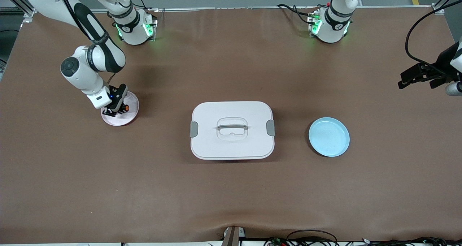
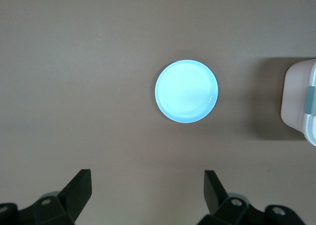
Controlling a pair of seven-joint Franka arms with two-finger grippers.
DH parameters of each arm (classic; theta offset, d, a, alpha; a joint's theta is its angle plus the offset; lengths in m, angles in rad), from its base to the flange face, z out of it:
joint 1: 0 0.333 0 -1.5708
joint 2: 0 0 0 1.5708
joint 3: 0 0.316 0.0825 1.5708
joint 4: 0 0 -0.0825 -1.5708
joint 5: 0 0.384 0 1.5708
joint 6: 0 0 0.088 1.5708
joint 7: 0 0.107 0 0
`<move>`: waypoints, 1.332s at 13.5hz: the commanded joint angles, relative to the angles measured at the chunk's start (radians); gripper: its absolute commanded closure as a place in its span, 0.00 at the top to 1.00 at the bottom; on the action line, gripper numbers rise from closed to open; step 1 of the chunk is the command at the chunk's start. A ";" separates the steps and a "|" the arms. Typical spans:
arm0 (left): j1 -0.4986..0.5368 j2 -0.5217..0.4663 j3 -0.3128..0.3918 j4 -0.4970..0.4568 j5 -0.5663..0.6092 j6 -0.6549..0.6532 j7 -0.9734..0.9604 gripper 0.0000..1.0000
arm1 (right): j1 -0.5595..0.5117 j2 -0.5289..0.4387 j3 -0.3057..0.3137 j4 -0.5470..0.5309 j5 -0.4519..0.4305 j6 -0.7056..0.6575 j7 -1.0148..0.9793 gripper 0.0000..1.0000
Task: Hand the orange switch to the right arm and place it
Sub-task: 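Lower the switch onto the white plate with the right gripper, then open the right gripper and raise it away from the white plate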
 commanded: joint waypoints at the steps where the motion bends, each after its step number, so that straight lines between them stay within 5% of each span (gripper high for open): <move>1: -0.016 -0.031 0.000 -0.010 0.026 0.003 0.004 1.00 | -0.018 0.013 -0.003 0.011 -0.024 0.010 -0.006 0.00; 7: -0.019 -0.020 -0.018 0.005 0.028 0.007 -0.007 1.00 | -0.019 0.022 -0.007 0.016 -0.026 0.010 0.006 0.00; 8: -0.019 -0.019 -0.020 0.005 0.028 0.007 -0.007 1.00 | -0.019 0.024 -0.014 0.017 -0.026 0.010 0.008 0.99; 15: -0.016 -0.008 -0.018 0.023 0.023 0.007 0.008 1.00 | -0.018 0.009 -0.026 0.049 -0.023 -0.014 0.008 1.00; 18: -0.022 0.026 -0.017 0.079 0.028 0.007 -0.001 1.00 | -0.018 -0.013 -0.026 0.114 -0.023 -0.160 0.037 1.00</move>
